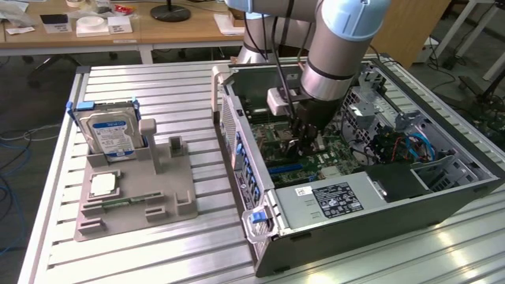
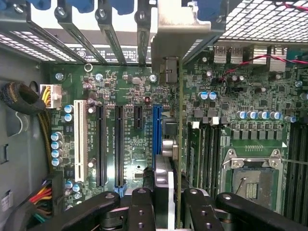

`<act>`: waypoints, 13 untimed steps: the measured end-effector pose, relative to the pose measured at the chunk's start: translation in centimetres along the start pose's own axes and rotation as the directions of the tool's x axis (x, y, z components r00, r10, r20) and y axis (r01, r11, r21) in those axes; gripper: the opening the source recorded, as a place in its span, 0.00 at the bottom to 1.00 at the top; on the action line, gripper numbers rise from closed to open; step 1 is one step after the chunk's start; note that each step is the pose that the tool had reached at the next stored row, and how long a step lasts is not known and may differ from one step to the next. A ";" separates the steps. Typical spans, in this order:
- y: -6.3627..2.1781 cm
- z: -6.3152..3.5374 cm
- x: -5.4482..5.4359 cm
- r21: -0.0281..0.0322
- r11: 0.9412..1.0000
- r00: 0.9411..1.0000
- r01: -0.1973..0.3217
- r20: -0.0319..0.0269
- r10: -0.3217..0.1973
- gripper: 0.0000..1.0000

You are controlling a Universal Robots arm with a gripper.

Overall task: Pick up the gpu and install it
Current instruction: 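Insert the gpu into the slot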

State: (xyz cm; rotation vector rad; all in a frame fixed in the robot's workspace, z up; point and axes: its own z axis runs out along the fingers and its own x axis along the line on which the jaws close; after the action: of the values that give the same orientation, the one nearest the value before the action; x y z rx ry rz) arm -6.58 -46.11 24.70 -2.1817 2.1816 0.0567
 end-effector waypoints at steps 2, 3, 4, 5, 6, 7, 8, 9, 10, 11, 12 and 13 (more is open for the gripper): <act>0.04 0.10 0.0 0.000 1.000 1.000 0.000 0.000 0.000 0.28; 0.04 0.16 0.1 0.000 1.000 1.000 0.000 0.000 0.000 0.28; 0.05 0.24 0.1 0.000 1.000 1.000 0.000 0.000 0.000 0.28; 0.05 0.32 0.2 0.000 1.000 1.000 0.000 0.000 0.000 0.28; 0.05 0.40 0.3 0.000 1.000 1.000 0.000 0.000 0.000 0.28; 0.05 0.46 0.3 0.000 1.000 1.000 0.000 0.000 0.000 0.28; 0.05 0.51 0.4 0.000 1.000 1.000 0.000 0.000 0.000 0.28; 0.06 0.57 0.5 0.000 1.000 1.000 0.000 0.000 0.000 0.28; 0.06 0.65 0.5 0.000 1.000 1.000 0.000 0.000 0.000 0.28; 0.07 0.74 0.5 0.000 1.000 1.000 0.000 0.000 0.000 0.28; 0.08 0.84 0.6 0.000 1.000 1.000 0.000 0.000 0.000 0.28; 0.09 0.94 0.6 0.000 1.000 1.000 0.000 0.000 0.000 0.28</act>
State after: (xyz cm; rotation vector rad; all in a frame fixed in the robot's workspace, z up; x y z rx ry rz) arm -6.65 -46.62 23.73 -2.1818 2.1813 0.0568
